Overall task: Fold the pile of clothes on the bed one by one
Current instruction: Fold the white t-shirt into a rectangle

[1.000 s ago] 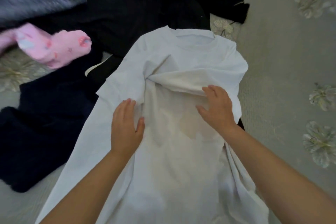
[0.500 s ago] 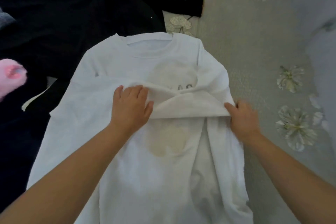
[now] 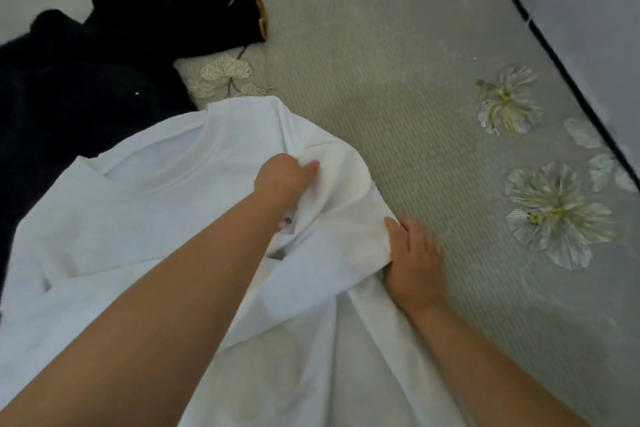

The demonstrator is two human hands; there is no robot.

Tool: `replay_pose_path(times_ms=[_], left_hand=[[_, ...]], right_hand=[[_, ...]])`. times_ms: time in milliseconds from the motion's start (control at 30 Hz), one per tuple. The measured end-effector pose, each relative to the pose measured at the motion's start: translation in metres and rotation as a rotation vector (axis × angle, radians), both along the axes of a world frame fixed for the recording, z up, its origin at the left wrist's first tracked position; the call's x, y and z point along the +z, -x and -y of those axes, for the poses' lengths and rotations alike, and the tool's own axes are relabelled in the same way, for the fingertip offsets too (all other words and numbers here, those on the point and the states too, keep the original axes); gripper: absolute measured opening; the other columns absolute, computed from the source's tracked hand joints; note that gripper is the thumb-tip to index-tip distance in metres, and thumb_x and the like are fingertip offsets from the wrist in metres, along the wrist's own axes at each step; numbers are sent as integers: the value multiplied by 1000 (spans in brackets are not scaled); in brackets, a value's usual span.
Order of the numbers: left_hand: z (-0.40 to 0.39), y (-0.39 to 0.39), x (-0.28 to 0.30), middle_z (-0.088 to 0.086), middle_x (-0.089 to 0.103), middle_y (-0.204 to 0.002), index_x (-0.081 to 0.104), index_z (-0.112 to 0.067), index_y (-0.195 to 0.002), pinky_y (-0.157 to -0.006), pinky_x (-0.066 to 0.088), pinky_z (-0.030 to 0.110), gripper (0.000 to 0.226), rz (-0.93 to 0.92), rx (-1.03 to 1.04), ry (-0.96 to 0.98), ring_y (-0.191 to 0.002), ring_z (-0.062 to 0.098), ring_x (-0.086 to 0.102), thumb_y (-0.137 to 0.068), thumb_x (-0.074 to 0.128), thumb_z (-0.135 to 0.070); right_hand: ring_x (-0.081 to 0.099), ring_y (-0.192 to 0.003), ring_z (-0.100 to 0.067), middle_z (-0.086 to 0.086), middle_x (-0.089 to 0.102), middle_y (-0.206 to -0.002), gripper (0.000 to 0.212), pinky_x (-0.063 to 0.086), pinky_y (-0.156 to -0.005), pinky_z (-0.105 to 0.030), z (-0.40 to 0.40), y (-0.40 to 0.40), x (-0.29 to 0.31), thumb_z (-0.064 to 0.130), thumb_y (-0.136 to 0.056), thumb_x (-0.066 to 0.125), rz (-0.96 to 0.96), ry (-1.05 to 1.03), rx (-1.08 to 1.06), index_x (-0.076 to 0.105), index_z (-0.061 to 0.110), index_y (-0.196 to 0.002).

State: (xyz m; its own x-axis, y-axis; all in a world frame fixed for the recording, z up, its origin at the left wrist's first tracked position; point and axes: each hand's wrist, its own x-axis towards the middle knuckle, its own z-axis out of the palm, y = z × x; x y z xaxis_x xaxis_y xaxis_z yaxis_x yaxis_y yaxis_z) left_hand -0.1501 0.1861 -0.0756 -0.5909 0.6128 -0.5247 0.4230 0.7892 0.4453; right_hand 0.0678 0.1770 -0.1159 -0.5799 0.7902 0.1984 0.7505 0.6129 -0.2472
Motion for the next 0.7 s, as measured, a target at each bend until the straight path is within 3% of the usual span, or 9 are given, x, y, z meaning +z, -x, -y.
replay_pose_path(times_ms=[67, 100, 200, 300, 367, 467, 533, 600, 700], left_hand=[[-12, 0, -7, 18, 61, -103, 59, 4, -99, -81, 40, 30, 35, 19, 110, -74, -100, 34, 55, -93, 47, -28], [-17, 2, -8, 13, 60, -89, 58, -1, -85, -73, 36, 25, 25, 15, 147, -141, -92, 31, 53, -93, 46, -22], [-34, 8, -2, -5, 36, -65, 32, -20, -62, -57, 21, 22, 34, -58, 158, -328, -79, 18, 40, -94, 40, -12], [-58, 17, 5, -7, 37, -63, 32, -23, -63, -58, 22, 23, 34, -116, 22, -391, -72, 15, 39, -94, 39, -13], [-80, 16, 7, 0, 47, -68, 43, -22, -71, -60, 24, 23, 25, -145, -114, -402, -71, 15, 43, -95, 39, -16], [-106, 12, -5, 15, 60, -104, 56, -8, -110, -79, 33, 28, 26, -213, -265, -350, -99, 27, 54, -98, 37, -19], [-111, 10, -19, 17, 60, -110, 54, -7, -114, -78, 36, 32, 29, -279, -306, -267, -103, 32, 53, -98, 35, -23], [-111, 8, -32, 17, 59, -101, 52, -9, -102, -69, 31, 32, 26, -367, -336, -241, -96, 34, 55, -98, 33, -27], [-115, 10, -38, 20, 59, -100, 49, -7, -103, -68, 28, 33, 31, -440, -340, -223, -95, 37, 55, -99, 30, -31]], right_hand=[[64, -67, -34, -23, 66, -88, 41, 50, -58, -35, -1, -1, -5, 16, -72, 38, -27, -36, -17, 58, 6, -106], [64, -69, -33, -22, 66, -89, 37, 47, -60, -33, -2, -2, -7, 15, -72, 38, -49, -53, -23, 52, 10, -106], [49, -77, -30, -22, 63, -89, 24, 34, -65, -34, -2, -6, -11, 11, -73, 40, -178, -84, -42, 44, 14, -96], [36, -76, -23, -10, 41, -94, 22, 41, -61, -33, -2, -7, -12, 8, -69, 39, -222, -100, -81, 41, 15, -90], [35, -74, -24, -7, 35, -91, 22, 38, -64, -33, -2, -8, -12, 6, -69, 39, -242, -104, -134, 41, 16, -89], [34, -72, -24, -6, 33, -88, 28, 29, -66, -33, -2, -8, -14, 6, -68, 37, -231, -98, -197, 43, 18, -93], [35, -74, -23, -6, 34, -89, 30, 31, -70, -34, -2, -6, -16, 7, -69, 37, -177, -113, -211, 44, 20, -95], [37, -78, -24, -9, 41, -93, 28, 31, -74, -37, -4, -4, -16, 6, -70, 39, -154, -108, -232, 50, 18, -93], [41, -84, -25, -17, 64, -86, 25, 31, -76, -39, -7, 0, -15, 6, -70, 40, -132, -91, -276, 65, 7, -74]])
